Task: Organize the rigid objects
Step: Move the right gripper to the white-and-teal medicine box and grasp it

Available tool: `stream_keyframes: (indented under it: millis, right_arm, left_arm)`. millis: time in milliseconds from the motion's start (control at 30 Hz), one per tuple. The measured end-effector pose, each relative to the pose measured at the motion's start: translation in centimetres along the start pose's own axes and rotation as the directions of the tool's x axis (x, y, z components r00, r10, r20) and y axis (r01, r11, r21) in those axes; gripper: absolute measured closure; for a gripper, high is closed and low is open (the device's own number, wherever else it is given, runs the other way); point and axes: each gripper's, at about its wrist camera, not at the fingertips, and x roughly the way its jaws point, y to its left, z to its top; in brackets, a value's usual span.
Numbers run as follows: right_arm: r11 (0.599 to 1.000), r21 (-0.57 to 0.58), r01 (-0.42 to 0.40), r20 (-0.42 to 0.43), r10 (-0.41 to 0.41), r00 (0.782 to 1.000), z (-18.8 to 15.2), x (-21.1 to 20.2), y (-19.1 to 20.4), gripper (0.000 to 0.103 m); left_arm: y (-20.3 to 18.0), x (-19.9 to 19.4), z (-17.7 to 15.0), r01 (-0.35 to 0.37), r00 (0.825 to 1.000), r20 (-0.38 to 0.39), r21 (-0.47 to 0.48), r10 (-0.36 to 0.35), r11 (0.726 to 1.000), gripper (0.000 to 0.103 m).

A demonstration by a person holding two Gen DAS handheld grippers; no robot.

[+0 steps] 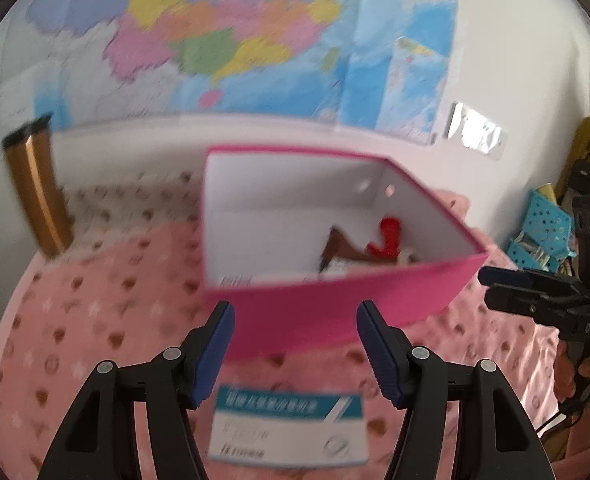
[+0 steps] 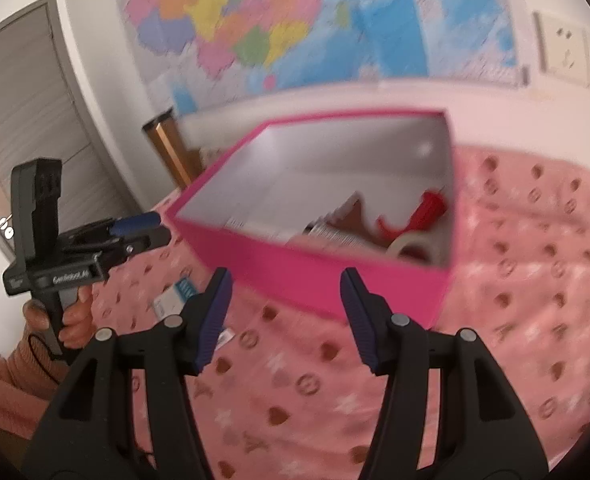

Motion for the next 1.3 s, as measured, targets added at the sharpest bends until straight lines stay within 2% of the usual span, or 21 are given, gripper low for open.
stream_keyframes:
  millis: [267, 633, 967, 1100, 1300]
  right_arm:
    - [0.997, 0.021, -0.079, -0.136, 0.081, 0.987, -3.0, 4.7, 1.9, 0.045]
    - [0.989, 0.039, -0.141, -0.242, 0.146, 0.959, -5.4, 8.7, 4.4, 0.045]
    - [0.985, 0.056, -0.164, -0.264, 0.173, 0.949, -5.8, 10.3, 5.3, 0.045]
    - [0.985, 0.065, -0.158, -0.261, 0.169, 0.950, -5.7, 10.4, 5.2, 0.045]
    - [0.987, 0.090, -0.132, -0.249, 0.150, 0.957, -5.7, 10.3, 4.1, 0.045]
  left_arm:
    - [2.1, 1.1, -2.9, -0.038, 0.995, -0.093, -0.055, 0.033, 0.998, 0.038]
    - [2.9, 1.8, -5.4, -0.015, 0.988, -0.152, -0.083, 0.003, 0.996, 0.038]
    - [3.3, 2.0, -6.5, 0.034, 0.981, -0.184, -0.127, -0.057, 0.991, 0.040]
    - [2.7, 2.0, -6.9, 0.089, 0.974, -0.193, -0.153, -0.118, 0.984, 0.040]
    - [1.4, 2.1, -7.2, 0.121, 0.967, -0.206, -0.144, -0.149, 0.982, 0.040]
